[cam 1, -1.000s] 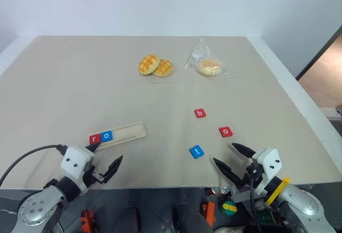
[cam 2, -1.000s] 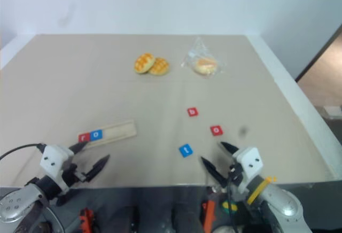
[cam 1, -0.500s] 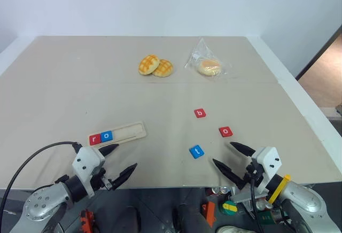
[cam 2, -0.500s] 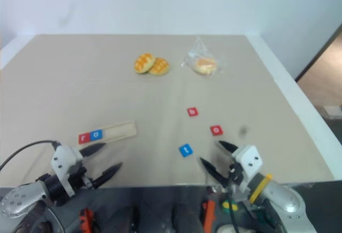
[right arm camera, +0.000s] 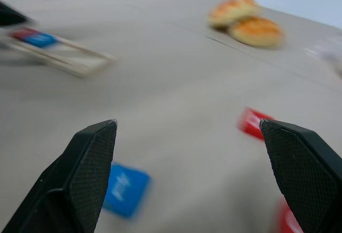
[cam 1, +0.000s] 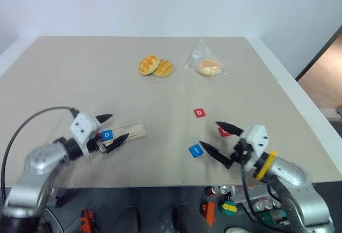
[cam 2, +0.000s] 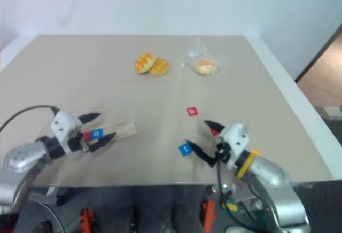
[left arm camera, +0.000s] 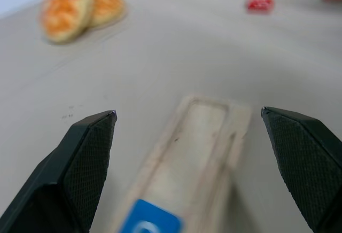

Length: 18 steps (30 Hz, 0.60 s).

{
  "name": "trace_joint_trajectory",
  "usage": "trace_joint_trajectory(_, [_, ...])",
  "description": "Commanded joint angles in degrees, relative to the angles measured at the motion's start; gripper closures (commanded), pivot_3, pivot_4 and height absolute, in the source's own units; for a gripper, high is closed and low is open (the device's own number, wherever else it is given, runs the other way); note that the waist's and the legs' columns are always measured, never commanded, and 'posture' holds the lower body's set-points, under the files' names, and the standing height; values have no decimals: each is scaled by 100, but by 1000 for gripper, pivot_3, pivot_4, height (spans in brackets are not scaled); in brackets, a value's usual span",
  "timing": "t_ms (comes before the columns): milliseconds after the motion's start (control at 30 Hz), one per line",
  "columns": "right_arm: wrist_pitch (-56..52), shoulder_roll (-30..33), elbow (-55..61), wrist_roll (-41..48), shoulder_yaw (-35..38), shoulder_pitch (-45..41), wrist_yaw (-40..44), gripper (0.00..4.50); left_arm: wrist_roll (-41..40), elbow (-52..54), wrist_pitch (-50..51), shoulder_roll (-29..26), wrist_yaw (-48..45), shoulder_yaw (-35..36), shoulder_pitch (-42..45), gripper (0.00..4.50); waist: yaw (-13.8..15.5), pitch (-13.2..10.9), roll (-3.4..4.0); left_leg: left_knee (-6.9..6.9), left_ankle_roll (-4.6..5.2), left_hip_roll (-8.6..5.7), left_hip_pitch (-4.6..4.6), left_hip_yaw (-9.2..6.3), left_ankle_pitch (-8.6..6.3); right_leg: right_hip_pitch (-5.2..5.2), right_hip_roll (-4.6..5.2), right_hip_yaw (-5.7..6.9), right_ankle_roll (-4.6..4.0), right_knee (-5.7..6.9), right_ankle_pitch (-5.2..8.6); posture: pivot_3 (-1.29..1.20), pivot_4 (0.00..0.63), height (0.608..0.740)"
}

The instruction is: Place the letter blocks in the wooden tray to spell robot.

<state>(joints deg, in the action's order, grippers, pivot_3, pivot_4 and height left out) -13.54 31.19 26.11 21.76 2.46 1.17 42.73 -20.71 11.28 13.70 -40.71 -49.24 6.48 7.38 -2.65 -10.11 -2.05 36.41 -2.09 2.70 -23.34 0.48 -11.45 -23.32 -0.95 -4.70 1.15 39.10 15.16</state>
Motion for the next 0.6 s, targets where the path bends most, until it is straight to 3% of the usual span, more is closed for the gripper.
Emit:
trace_joint_trajectory(33, [44,26,-6,33,-283,-358,260,71,39,-905,-161,-303,-980,-330,653,0,-3,0,1,-2,-1,-1,-1,4,-1,0,2,-3,6,-1,2,0,150,740])
trace_joint_trajectory(167, [262,-10,-358,-136,-567,-810,457,71,138,-1846,-30,-459,-1790,-731,1500,0,0,-1,-2,-5,-4,-3,-14,5,-13,-4,4,-4,45,-4,4,0,150,740])
trace_joint_trajectory(333, [355,-9,-634,-146,-663,-1129,630,71,285,-2296,90,-524,-2481,-1089,1989,0,2,-1,-2,-4,7,-3,-33,-11,-25,-13,4,8,46,-4,14,0,150,740])
trace_joint_trajectory(600, [477,-94,-817,-268,-753,-1287,698,71,630,-2617,-126,-405,-2579,-1264,2167,0,2,-1,-1,1,9,-2,-36,-36,-26,-10,1,28,37,2,16,0,150,740])
